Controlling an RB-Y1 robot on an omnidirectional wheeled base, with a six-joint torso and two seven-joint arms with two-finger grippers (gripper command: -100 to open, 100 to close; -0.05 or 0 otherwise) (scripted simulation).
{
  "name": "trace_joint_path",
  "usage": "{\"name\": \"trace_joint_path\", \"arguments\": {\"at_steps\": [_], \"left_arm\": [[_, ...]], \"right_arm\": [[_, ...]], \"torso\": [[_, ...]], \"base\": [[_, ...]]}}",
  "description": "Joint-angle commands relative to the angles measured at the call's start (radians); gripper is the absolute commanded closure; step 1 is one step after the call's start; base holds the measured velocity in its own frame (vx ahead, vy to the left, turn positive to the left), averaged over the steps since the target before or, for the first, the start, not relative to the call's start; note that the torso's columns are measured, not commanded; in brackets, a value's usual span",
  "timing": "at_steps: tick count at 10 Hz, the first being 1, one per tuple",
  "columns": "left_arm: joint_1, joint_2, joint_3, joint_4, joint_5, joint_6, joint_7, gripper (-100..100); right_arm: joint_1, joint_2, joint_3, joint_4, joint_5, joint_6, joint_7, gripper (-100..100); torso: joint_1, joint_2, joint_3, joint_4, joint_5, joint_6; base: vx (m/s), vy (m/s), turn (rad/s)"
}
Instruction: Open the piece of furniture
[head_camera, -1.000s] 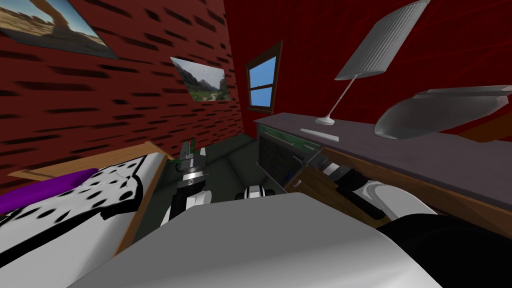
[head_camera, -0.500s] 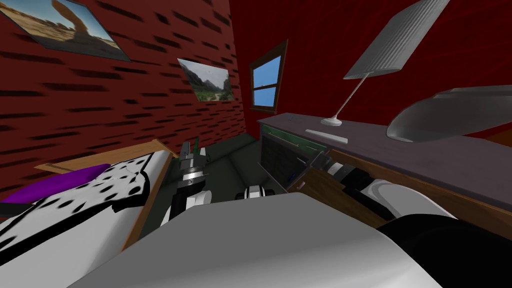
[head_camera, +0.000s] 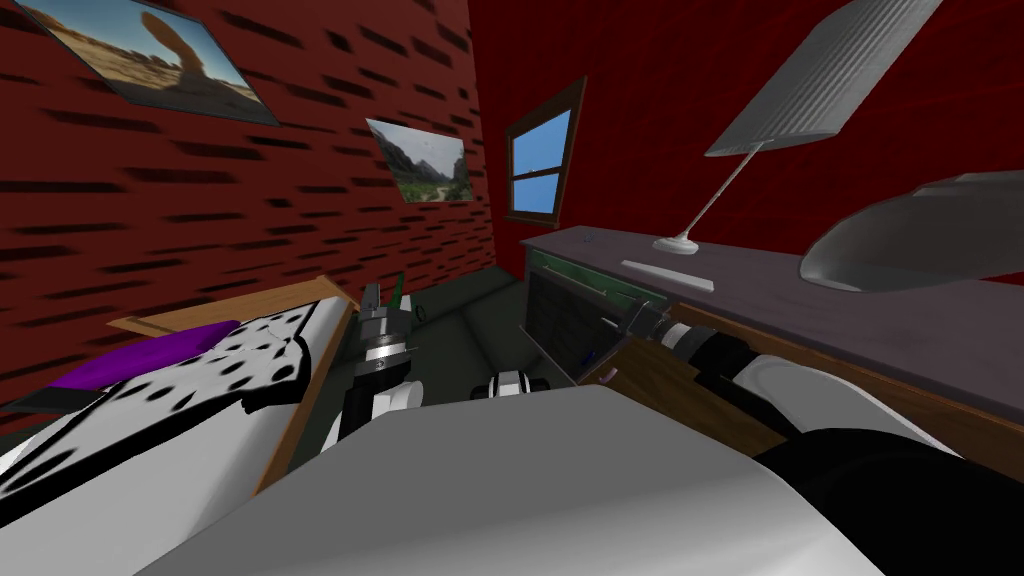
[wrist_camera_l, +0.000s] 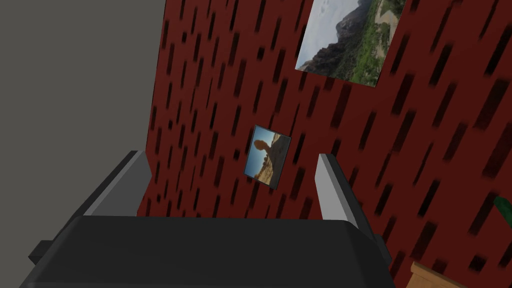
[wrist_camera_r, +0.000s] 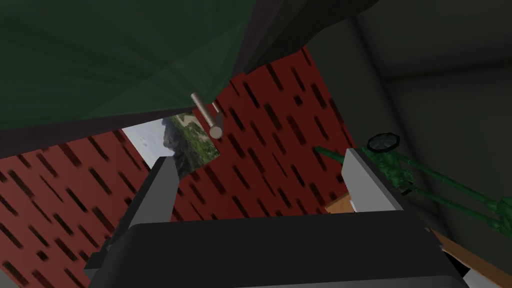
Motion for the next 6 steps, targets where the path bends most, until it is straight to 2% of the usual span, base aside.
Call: {"name": "trace_joint_path", "arguments": {"at_steps": [1, 2, 6], "left_arm": [[0.000, 0.000, 0.000, 0.000, 0.000, 0.000, 0.000, 0], [0.000, 0.000, 0.000, 0.000, 0.000, 0.000, 0.000, 0], [0.000, 0.000, 0.000, 0.000, 0.000, 0.000, 0.000, 0]], "right_arm": [[0.014, -0.050, -0.032, 0.006, 0.075, -0.006, 0.008, -100], [0.014, -0.050, -0.032, 0.006, 0.092, -0.006, 0.008, -100], [0.037, -0.117, -0.076, 0.007, 0.212, -0.014, 0.020, -100]], "torso": [[0.000, 0.000, 0.000, 0.000, 0.000, 0.000], [0.001, 0.000, 0.000, 0.000, 0.000, 0.000], [0.001, 0.000, 0.000, 0.000, 0.000, 0.000]], "base": [[0.009, 0.036, 0.094], [0.010, 0.024, 0.035], [0.013, 0.028, 0.074]]}}
